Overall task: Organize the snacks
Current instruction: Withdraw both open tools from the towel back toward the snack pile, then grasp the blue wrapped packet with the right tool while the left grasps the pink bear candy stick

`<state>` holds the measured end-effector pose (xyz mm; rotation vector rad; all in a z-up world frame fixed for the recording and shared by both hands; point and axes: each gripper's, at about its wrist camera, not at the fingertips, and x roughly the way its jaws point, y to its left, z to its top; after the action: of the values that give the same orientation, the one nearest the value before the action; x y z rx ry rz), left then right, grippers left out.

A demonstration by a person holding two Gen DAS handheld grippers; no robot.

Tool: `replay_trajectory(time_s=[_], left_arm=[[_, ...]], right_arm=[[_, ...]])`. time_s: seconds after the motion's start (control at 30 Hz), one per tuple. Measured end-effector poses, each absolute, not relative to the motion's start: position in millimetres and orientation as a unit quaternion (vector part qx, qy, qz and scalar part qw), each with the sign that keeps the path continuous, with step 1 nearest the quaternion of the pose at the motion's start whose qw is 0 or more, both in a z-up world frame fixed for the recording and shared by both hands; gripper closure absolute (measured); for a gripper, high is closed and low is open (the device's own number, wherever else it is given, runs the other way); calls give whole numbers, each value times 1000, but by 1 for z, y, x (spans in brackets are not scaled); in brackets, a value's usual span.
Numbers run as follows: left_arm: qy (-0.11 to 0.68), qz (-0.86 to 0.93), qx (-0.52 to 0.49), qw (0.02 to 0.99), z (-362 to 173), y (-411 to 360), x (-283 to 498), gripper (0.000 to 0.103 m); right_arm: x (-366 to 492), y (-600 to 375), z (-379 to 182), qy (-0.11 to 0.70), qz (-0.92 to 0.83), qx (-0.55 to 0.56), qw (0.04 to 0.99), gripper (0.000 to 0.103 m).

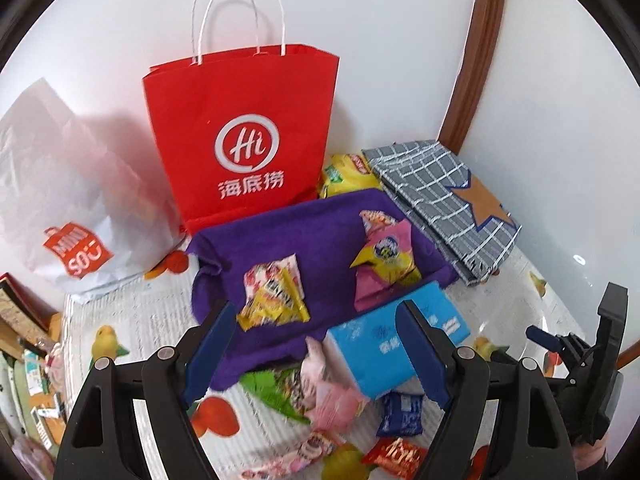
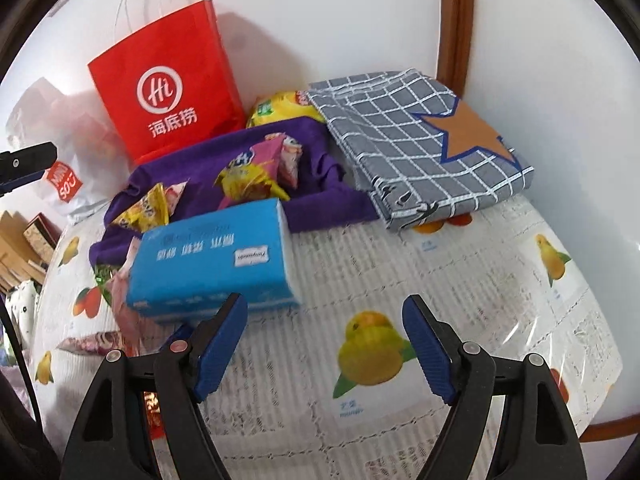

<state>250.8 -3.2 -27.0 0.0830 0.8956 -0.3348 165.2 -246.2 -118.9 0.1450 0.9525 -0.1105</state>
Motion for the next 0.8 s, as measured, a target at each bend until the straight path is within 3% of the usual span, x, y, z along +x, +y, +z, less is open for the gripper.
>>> replay_trajectory(time_s=[0.8], left_arm=[[484,-139,-28,863,-87,47,191,22]], right_arm=[[125,-214,-133,456,-26,35,889,24]])
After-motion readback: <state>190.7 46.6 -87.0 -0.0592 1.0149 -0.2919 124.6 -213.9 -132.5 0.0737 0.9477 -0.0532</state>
